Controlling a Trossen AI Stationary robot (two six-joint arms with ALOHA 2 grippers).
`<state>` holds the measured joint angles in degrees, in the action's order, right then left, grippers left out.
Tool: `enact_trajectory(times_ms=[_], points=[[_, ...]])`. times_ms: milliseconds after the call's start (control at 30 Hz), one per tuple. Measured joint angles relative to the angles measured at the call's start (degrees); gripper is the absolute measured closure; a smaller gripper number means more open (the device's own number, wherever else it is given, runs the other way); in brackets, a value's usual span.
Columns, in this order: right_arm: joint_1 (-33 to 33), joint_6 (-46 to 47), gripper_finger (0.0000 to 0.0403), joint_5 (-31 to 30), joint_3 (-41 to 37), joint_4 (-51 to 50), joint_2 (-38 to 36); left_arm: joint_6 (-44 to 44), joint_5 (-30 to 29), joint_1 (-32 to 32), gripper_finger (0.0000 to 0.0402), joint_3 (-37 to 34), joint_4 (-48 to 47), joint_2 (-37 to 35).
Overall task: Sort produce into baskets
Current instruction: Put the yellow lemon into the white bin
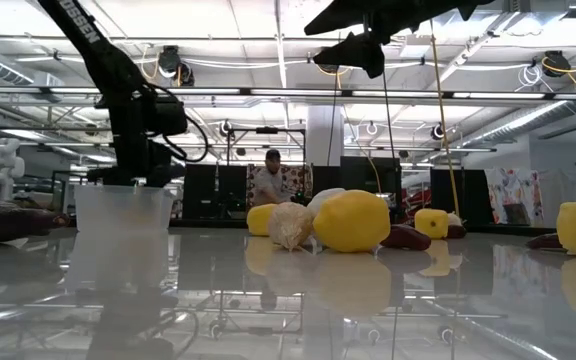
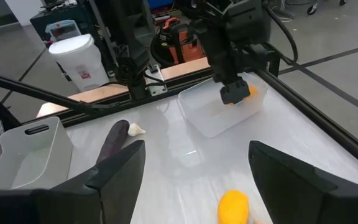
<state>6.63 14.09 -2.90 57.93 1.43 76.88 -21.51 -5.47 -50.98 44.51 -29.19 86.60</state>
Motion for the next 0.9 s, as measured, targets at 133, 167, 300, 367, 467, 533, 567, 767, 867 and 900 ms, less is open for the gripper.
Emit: enact_trajectory(times_ms=[133, 167, 300, 367, 467, 533, 567, 767, 867, 900], points=[[0.0, -0.18, 0.0124, 0.0, 0.0, 0.0, 0.0, 2.4, 1.82, 0.13, 0.0194, 0.11, 3.11, 1.79], [0.02, -0.2, 0.0124, 0.0, 0.0, 0.0, 0.0, 2.79, 1.87, 0.3, 0.0194, 0.17, 3.69, 2.07], [0.04, -0.23, 0.0124, 0.0, 0.0, 0.0, 0.0, 7.18, 2.09, 1.03, 0.0194, 0.26, 6.19, 2.54], [0.07, -0.65, 0.0124, 0.0, 0.0, 0.0, 0.0, 9.75, 2.34, 1.39, 0.0194, 0.81, 6.72, 2.68], [0.13, -1.96, 0.0124, 0.0, 0.0, 0.0, 0.0, 12.74, 2.43, 1.87, 0.0194, 1.6, 7.27, 2.66], [0.17, -2.59, 0.0124, 0.0, 0.0, 0.0, 0.0, 13.52, 2.43, 2.01, 0.0194, 1.78, 7.21, 2.65], [0.17, -2.76, 0.0124, -0.01, 0.0, 0.0, 0.0, 13.48, 2.43, 1.99, 0.0194, 1.78, 7.18, 2.65], [0.17, -2.82, 0.0124, 0.0, 0.0, 0.0, 0.0, 11.47, 1.94, 2.0, 0.0183, 1.84, 4.79, 2.59], [0.15, -2.82, 0.0124, 0.0, 0.0, 0.0, 0.0, 11.0, 1.82, 1.99, 0.0162, 2.12, 2.56, 2.59], [0.16, -2.82, 0.0124, 0.0, 0.0, 0.0, 0.0, 10.83, 1.8, 1.99, 0.0154, 2.51, 1.52, 2.59]])
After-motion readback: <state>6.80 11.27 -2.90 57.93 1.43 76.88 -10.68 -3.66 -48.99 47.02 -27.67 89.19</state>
